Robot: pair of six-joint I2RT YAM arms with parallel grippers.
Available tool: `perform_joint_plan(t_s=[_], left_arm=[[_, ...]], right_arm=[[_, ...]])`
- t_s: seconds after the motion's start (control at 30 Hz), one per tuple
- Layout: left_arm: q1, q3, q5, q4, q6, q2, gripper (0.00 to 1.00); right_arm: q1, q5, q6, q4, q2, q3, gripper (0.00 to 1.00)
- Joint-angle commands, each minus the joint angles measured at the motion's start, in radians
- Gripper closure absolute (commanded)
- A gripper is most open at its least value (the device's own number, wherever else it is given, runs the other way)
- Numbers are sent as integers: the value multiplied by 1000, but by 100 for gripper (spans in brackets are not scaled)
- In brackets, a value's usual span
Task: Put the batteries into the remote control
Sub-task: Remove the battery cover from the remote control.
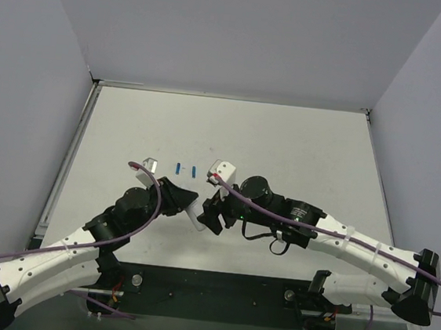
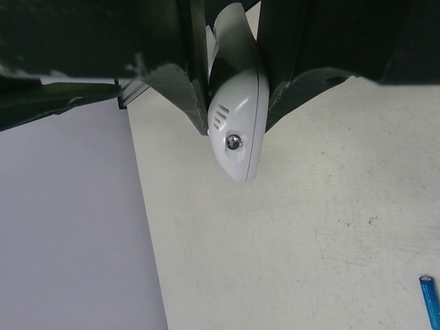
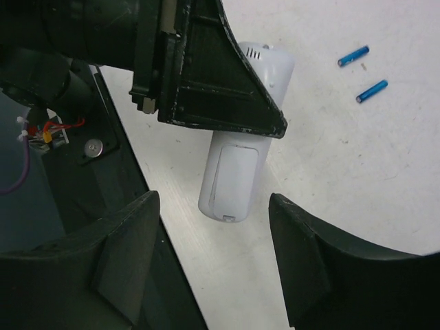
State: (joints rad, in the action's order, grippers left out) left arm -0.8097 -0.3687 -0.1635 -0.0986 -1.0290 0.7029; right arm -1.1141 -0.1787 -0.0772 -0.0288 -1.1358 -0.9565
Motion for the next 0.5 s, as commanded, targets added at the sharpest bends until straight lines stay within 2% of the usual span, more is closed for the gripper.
perform_joint_plan(t_s=[0.0, 0.27, 0.47], left_arm=[[4, 7, -34, -102, -28, -26, 100], [6, 19, -44, -102, -43, -49, 100], [7, 27, -51, -102, -57, -62, 100]], right_arm=[[-1, 24, -179, -62, -64, -57, 41], [-1, 45, -193, -74, -137, -80, 52], [-3, 53, -180, -72, -179, -82, 55]])
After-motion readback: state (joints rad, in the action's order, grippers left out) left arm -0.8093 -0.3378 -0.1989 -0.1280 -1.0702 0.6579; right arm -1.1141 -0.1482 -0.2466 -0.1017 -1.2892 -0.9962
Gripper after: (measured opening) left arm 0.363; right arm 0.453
